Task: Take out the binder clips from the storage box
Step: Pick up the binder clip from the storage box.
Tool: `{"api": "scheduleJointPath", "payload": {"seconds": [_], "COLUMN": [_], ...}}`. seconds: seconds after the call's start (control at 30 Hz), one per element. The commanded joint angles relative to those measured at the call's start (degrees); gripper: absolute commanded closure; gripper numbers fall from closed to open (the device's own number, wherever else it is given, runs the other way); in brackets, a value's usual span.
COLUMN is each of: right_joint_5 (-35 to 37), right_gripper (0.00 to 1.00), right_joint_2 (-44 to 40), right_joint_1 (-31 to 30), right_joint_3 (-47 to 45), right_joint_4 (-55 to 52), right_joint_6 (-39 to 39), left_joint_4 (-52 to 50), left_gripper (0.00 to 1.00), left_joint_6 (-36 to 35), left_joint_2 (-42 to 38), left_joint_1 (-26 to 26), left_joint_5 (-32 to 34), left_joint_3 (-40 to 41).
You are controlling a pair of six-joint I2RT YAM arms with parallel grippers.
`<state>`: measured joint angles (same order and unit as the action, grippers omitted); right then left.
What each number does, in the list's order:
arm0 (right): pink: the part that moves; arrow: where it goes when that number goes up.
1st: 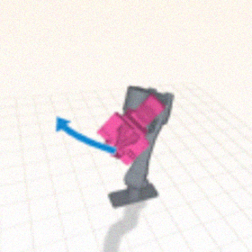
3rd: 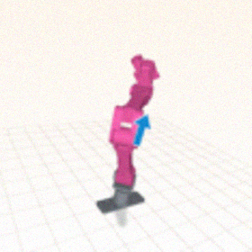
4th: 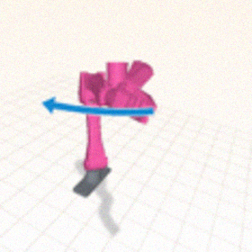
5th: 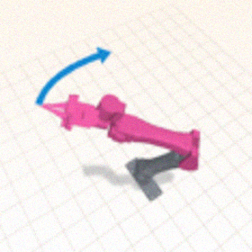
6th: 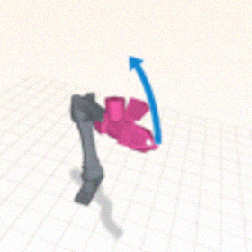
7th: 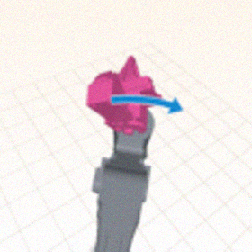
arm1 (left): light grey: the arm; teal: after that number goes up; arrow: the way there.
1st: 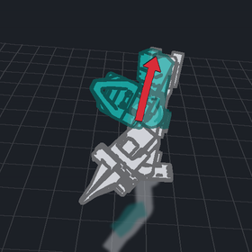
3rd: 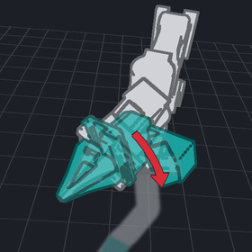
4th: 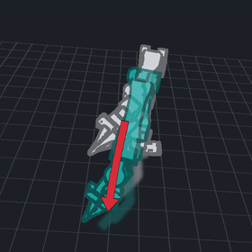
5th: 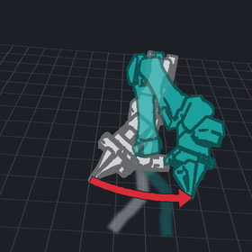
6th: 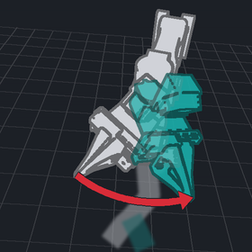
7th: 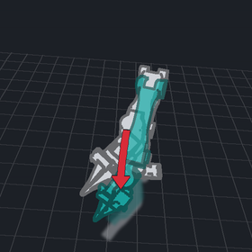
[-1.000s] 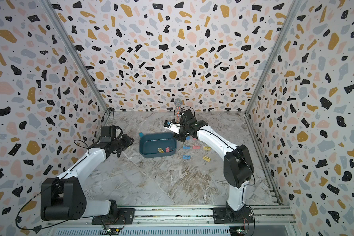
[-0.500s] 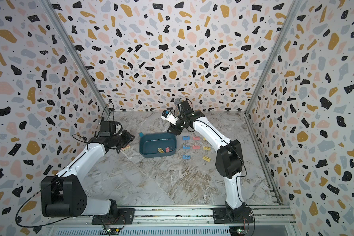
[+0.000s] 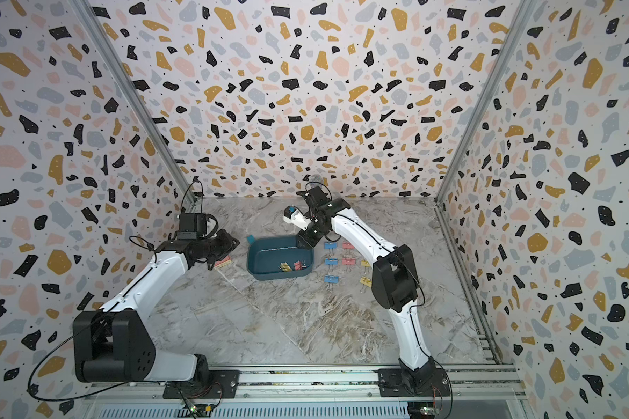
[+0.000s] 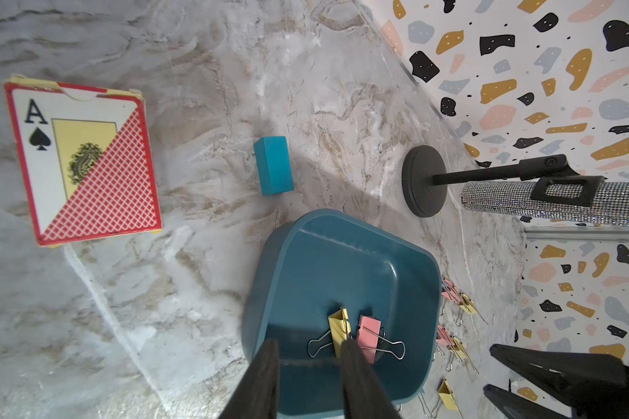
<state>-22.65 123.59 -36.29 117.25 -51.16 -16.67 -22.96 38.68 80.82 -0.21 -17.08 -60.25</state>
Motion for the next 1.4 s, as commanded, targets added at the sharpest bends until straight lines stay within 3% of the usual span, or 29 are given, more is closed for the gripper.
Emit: {"api": "scheduleJointPath", "payload": {"seconds": [0.0,0.2,1.37], "right_joint_5": [0.77,2.84,6.10], "right_gripper": [0.60,0.59,0.66], "right_joint_2": [-0.83,1.61,11.19], "right_joint_1": [-1.03,-1.50,-3.43], "right_joint_3": [0.17,2.19,9.68], "right_joint_4": [-3.64,-6.30,-12.13], "right_joint_6": [1.90,2.97,8.87], "left_joint_4": [-0.46,-0.77,-1.03], "left_gripper": [0.68,0.68,0.67], "left_joint_6": [1.03,1.23,0.88], "left_joint_2": [-2.79,-6.12,-5.72], "left_joint_1": [-0.65,-0.75,-0.76], "left_joint_5": [0.13,1.28,-0.57], "left_joint_3": [1.44,3.02,3.82]}}
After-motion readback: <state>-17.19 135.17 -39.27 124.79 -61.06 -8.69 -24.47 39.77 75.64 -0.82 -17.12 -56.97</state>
